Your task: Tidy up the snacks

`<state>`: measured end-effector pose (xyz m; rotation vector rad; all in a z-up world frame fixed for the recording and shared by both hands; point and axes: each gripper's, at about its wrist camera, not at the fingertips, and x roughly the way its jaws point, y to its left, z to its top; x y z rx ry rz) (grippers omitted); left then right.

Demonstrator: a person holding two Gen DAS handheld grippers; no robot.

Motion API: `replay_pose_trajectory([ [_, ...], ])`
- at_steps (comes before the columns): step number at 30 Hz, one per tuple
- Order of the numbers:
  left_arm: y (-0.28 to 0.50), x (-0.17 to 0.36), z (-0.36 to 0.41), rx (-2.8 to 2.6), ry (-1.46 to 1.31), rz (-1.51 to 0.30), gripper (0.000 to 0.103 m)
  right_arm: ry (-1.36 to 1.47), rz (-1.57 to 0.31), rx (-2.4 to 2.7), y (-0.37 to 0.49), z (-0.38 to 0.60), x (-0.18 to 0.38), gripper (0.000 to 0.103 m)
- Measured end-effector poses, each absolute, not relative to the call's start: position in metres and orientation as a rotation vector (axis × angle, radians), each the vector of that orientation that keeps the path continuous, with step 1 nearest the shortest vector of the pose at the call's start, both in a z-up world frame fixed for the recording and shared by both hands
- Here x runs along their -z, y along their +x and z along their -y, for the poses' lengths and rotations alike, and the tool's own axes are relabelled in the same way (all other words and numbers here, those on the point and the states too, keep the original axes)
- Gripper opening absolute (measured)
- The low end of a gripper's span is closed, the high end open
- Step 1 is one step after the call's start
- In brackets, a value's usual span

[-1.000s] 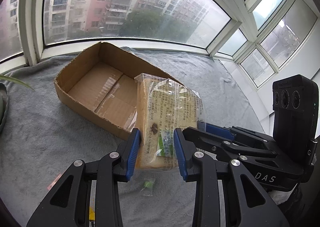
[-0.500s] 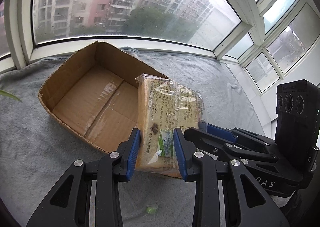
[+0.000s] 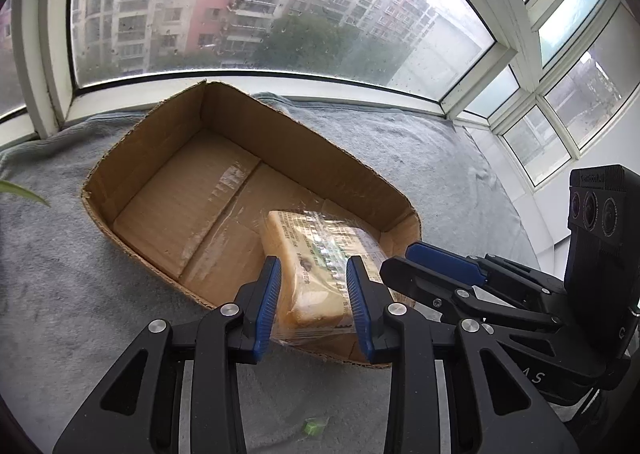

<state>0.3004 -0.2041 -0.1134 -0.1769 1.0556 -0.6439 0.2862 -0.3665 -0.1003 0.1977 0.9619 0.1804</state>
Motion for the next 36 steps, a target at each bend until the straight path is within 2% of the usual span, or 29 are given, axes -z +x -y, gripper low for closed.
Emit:
replay_pose_trajectory([
  [5, 0.297, 0.105, 0.193, 0.641, -0.173, -1.045, 0.031, 0.182, -0.948, -0.181, 0.277, 0.365, 0.091, 0.038],
  [6, 0.296, 0.102, 0.191, 0.638, -0.174, -1.042, 0.031, 0.177, -0.948, -0.185, 0.275, 0.363, 0.09, 0.041],
  [7, 0.293, 0.098, 0.187, 0.636, -0.175, -1.036, 0.031, 0.17, -0.945, -0.187, 0.271, 0.361, 0.088, 0.048],
  [9, 0.288, 0.09, 0.179, 0.633, -0.174, -1.021, 0.031, 0.152, -0.931, -0.191, 0.264, 0.357, 0.083, 0.056],
  [17, 0.256, 0.059, 0.133, 0.588, -0.146, -0.955, 0.031, 0.111, -0.905, -0.245, 0.233, 0.332, 0.068, 0.058],
  [19, 0.245, 0.053, 0.121, 0.575, -0.135, -0.941, 0.031, 0.106, -0.892, -0.256, 0.224, 0.327, 0.064, 0.065],
  [23, 0.222, 0.047, 0.095, 0.543, -0.119, -0.914, 0.035, 0.074, -0.85, -0.269, 0.202, 0.317, 0.056, 0.07],
  [25, 0.21, 0.046, 0.078, 0.517, -0.124, -0.906, 0.035, 0.05, -0.829, -0.262, 0.193, 0.312, 0.055, 0.078],
  [36, 0.155, 0.06, -0.002, 0.346, -0.132, -0.89, 0.036, 0.021, -0.859, -0.219, 0.156, 0.303, 0.077, 0.079],
])
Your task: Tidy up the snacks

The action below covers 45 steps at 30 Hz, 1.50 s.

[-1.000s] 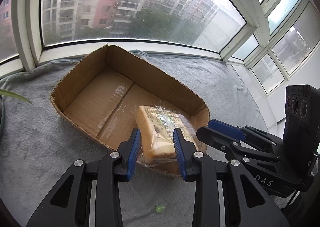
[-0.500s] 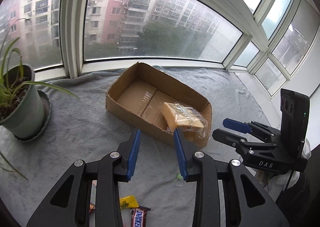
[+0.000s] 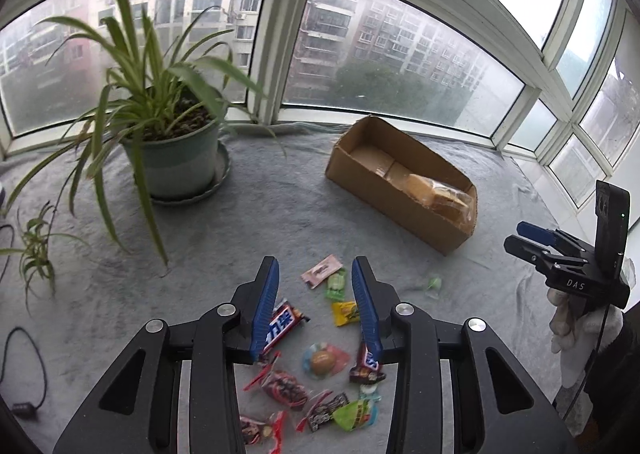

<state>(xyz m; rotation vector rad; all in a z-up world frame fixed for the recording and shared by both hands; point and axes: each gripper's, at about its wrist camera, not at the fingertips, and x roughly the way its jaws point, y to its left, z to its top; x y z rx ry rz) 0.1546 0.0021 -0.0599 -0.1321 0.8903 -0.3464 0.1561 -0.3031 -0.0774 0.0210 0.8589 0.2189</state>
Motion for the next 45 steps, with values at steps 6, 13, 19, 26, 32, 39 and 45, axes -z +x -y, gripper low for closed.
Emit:
replay_pose_trajectory([
  [6, 0.145, 0.093, -0.022, 0.295, -0.145, -0.957, 0.036, 0.056, -0.915, -0.199, 0.143, 0.299, 0.108, 0.079],
  [13, 0.151, 0.129, -0.015, 0.287, -0.074, -1.029, 0.036, 0.068, -0.994, -0.185, 0.143, 0.289, 0.144, 0.07],
  [19, 0.152, 0.148, -0.007, 0.31, -0.012, -1.067, 0.037, 0.041, -1.026, -0.184, 0.156, 0.276, 0.161, 0.05],
  [26, 0.158, 0.16, 0.0, 0.319, 0.043, -1.084, 0.037, 0.07, -1.053, -0.199, 0.176, 0.272, 0.17, 0.039],
  [32, 0.159, 0.174, 0.003, 0.329, 0.07, -1.107, 0.037, 0.057, -1.076, -0.196, 0.186, 0.266, 0.179, 0.033],
  [39, 0.161, 0.179, 0.001, 0.327, 0.074, -1.108, 0.037, 0.039, -1.091, -0.178, 0.192, 0.265, 0.183, 0.029],
  [45, 0.164, 0.18, 0.004, 0.327, 0.091, -1.102, 0.037, 0.021, -1.101, -0.182, 0.194, 0.261, 0.187, 0.023],
])
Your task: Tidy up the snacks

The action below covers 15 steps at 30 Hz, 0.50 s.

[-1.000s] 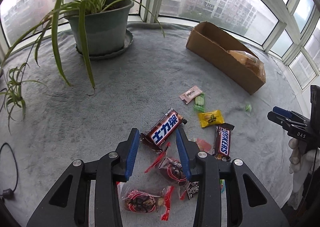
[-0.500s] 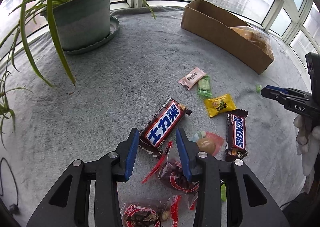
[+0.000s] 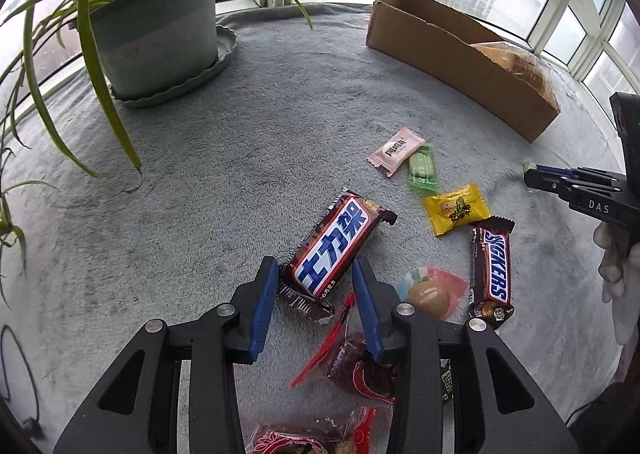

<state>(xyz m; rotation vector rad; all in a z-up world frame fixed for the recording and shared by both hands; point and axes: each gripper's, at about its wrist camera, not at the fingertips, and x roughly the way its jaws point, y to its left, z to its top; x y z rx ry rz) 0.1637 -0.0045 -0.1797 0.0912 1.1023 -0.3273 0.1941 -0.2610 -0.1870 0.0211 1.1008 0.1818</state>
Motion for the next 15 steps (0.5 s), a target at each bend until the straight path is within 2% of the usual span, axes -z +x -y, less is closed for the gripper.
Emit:
replay_pose_trajectory([
  [5, 0.166, 0.18, 0.007, 0.33, 0.108, -1.097, 0.04, 0.016, -1.101, -0.185, 0.194, 0.261, 0.187, 0.023],
  [9, 0.168, 0.178, 0.011, 0.34, 0.134, -1.085, 0.051, 0.015, -1.101, -0.185, 0.194, 0.26, 0.187, 0.023],
  [15, 0.175, 0.184, 0.016, 0.352, 0.15, -1.097, 0.051, 0.013, -1.102, -0.186, 0.193, 0.26, 0.187, 0.023],
])
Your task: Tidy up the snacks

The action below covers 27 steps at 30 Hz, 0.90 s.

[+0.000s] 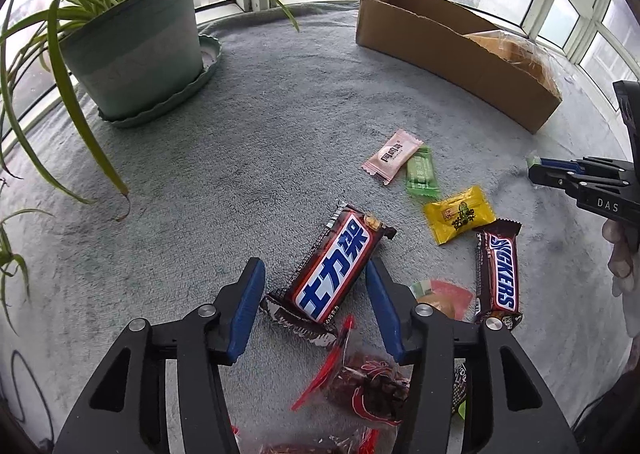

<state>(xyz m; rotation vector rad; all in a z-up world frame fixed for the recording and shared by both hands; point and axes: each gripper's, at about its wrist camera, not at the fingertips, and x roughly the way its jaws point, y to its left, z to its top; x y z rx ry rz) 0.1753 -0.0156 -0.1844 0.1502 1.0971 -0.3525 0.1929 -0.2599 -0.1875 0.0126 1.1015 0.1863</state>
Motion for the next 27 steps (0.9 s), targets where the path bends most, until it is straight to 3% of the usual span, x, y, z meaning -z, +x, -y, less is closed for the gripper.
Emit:
replay_pose_trajectory([
  [6, 0.178, 0.188, 0.018, 0.368, 0.141, -1.101, 0.05, 0.011, -1.102, -0.194, 0.194, 0.26, 0.187, 0.022],
  [9, 0.177, 0.188, 0.018, 0.374, 0.125, -1.09, 0.035, 0.014, -1.102, -0.202, 0.194, 0.26, 0.186, 0.021],
  [12, 0.178, 0.188, 0.017, 0.365, 0.112, -1.086, 0.029, 0.023, -1.098, -0.21, 0.194, 0.26, 0.185, 0.019],
  [27, 0.175, 0.172, 0.013, 0.361, 0.039, -1.058, 0.027, 0.032, -1.036, -0.243, 0.184, 0.263, 0.156, 0.019],
])
